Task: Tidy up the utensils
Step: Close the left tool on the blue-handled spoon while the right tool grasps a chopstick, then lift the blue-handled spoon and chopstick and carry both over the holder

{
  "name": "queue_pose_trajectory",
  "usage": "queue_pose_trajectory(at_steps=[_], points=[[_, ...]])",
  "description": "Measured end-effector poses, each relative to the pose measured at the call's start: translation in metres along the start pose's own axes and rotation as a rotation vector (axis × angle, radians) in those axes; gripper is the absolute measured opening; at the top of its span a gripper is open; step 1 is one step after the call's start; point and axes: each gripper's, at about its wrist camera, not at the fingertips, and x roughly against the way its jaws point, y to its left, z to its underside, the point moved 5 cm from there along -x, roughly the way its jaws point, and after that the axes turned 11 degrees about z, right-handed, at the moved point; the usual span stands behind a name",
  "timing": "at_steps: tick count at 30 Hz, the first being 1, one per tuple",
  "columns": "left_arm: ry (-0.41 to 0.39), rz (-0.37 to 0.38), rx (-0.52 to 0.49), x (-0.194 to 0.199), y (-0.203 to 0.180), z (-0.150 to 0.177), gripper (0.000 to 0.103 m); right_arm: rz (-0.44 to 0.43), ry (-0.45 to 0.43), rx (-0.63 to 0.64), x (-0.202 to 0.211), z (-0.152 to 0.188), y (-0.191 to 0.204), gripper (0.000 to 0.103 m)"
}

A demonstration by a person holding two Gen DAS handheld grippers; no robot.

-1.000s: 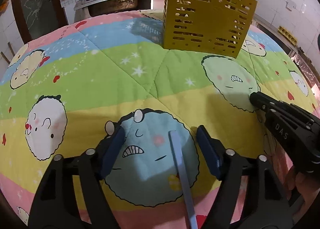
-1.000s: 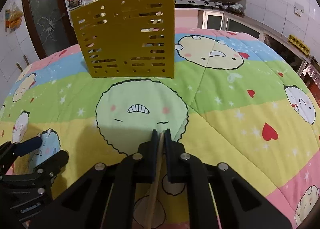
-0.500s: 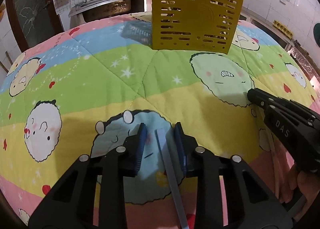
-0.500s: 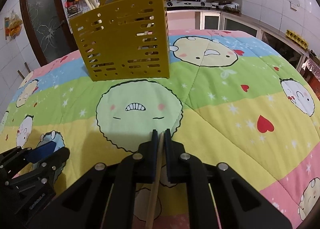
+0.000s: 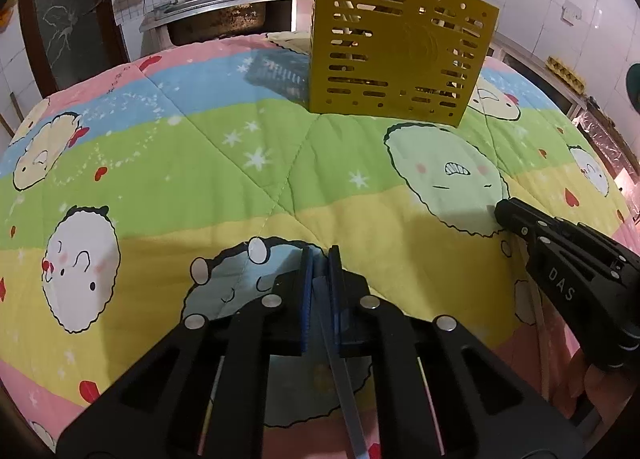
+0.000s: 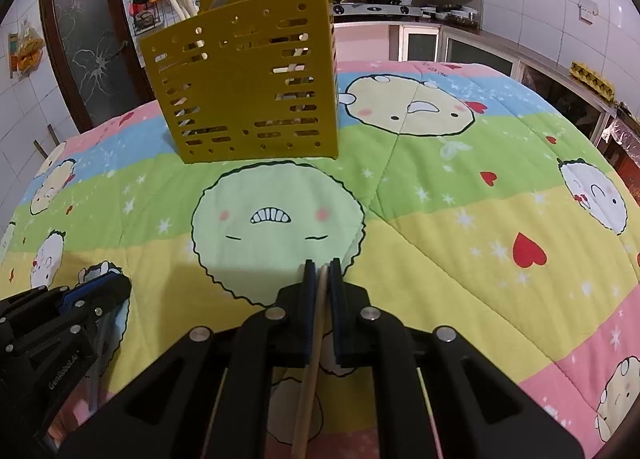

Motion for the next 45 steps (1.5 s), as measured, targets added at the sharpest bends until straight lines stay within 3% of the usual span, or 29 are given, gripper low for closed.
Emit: queue_pose_trajectory(at_steps=[5, 15, 35, 45], points=[[-0.027, 0.016, -0.015, 0.009, -0.004, -0.003, 0.006, 0.007, -0.035, -0.010, 0.009, -0.004, -0.003, 0.006], [-0.170, 0.024, -0.060, 0.054, -0.013, -0.023, 0.006, 0.007, -0.151, -0.027, 0.051, -0.023, -0.013, 0.005], [-0.464, 0.011, -0.141, 0.132, -0.016, -0.051, 0.005, -0.004, -0.493, -0.106, 0.146, -0.059, -0.027, 0.005], [-0.518, 0.015, -0.163, 0.140, -0.020, -0.058, 0.005, -0.003, -0.580, -0.109, 0.161, -0.069, -0.023, 0.005]])
